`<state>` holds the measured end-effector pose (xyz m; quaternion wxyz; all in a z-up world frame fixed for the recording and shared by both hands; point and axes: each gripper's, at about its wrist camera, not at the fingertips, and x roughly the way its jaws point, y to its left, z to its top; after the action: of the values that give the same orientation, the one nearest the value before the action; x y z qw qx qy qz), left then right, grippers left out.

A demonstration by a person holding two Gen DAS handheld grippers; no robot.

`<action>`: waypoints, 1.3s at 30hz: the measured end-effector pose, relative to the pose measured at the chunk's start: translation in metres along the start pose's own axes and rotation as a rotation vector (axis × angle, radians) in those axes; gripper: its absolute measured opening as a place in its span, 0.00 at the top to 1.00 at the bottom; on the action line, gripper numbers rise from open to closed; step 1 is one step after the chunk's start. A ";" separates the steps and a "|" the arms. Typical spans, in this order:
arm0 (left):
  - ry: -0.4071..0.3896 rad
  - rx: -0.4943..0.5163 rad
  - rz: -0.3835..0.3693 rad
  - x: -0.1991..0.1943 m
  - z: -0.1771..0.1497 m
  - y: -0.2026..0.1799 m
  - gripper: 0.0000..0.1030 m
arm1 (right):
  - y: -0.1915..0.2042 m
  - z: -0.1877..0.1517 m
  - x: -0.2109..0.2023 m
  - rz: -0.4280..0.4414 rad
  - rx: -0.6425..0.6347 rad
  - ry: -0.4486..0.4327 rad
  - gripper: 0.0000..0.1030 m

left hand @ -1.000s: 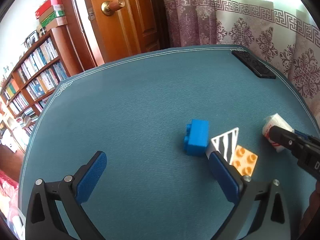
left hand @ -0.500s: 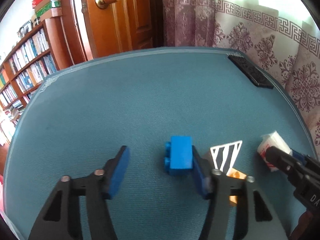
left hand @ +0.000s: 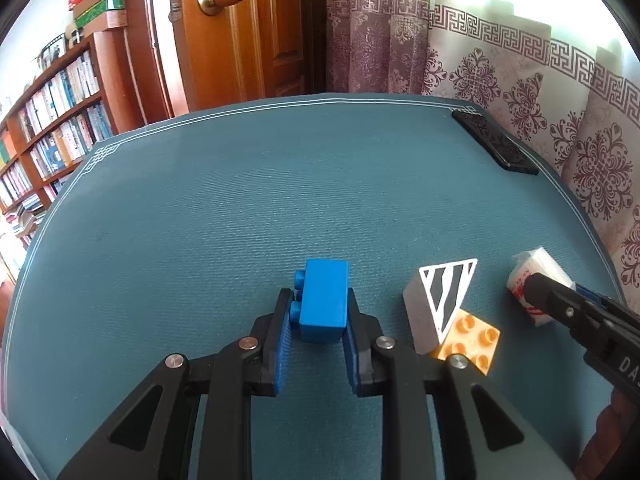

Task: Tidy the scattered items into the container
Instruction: 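Grasp the blue brick with the left gripper while the right holds the tape roll, then carry the blue brick and tape roll over the clear bowl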

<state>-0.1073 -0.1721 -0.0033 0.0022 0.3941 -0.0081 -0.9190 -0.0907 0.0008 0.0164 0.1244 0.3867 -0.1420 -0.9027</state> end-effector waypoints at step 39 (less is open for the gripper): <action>-0.140 -0.176 0.212 -0.113 -0.065 0.092 0.75 | 0.067 -0.033 -0.026 0.156 -0.143 0.005 0.60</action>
<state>0.0174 -0.2641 0.0355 0.1332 0.3241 0.0307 -0.9361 -0.0411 -0.0584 0.0354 0.2220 0.3668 -0.1068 -0.8971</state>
